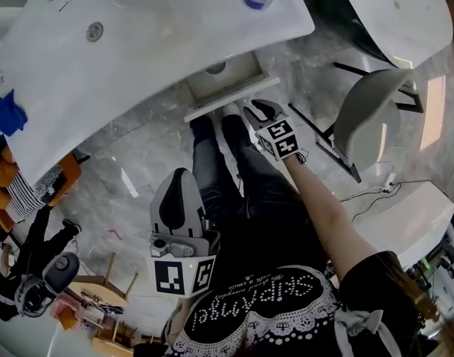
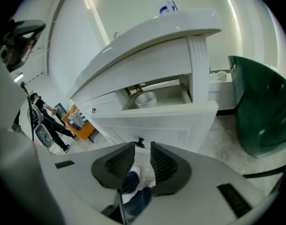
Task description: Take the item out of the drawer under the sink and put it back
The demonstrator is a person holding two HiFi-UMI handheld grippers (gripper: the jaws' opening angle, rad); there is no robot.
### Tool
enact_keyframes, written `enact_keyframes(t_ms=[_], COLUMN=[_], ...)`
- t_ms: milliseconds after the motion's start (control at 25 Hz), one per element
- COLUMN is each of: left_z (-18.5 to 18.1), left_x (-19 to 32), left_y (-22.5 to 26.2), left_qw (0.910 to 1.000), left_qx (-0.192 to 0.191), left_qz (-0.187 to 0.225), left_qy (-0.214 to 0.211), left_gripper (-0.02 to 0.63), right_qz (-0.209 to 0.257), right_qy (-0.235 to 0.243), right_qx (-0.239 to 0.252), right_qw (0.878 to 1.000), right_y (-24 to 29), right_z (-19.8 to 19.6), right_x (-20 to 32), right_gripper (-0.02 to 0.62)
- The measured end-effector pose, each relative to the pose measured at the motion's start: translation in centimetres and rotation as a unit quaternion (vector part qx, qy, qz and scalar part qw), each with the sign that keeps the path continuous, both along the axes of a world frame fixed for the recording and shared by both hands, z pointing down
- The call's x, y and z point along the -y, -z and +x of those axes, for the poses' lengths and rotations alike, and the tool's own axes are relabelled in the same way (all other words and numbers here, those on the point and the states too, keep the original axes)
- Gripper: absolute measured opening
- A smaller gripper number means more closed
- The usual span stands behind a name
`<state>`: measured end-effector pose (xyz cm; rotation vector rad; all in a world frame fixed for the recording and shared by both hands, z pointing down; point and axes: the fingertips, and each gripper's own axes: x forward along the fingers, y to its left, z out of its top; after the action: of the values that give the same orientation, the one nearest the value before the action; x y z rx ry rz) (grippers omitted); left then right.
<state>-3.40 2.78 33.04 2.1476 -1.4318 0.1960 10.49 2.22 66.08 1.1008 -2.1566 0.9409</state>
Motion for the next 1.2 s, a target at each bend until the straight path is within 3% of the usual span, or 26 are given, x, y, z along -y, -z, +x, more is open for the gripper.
enact_keyframes(t_ms=[80,280,720,880,1200], left_z=[-0.1,-0.1,-0.2,-0.4,-1.4], left_x=[0.4,1.7,2.3,2.4,1.7], left_y=[0.5,2.3,6.0,7.4,9.0], left_qw=[0.9999,0.9990,0.9956,0.9932,0.9896], left_qx=[0.003,0.006,0.009,0.015,0.019], left_qz=[0.010,0.043,0.094,0.115,0.142], left_qy=[0.003,0.005,0.003,0.005,0.008], left_gripper=[0.003,0.003,0.003,0.003,0.003], right_qz=[0.016,0.047,0.152,0.192,0.243], right_qy=[-0.004,-0.023,-0.034,-0.044,-0.073], right_qx=[0.002,0.014,0.047,0.045,0.086], right_qw=[1.000,0.999,0.987,0.979,0.964], right_y=[1.9,6.2,17.6,21.1,27.3], right_z=[1.0,2.6,2.9,3.8,3.4], right_x=[0.2,1.0,3.7,4.7,5.1], right_gripper=[0.079,0.036,0.020,0.020,0.020])
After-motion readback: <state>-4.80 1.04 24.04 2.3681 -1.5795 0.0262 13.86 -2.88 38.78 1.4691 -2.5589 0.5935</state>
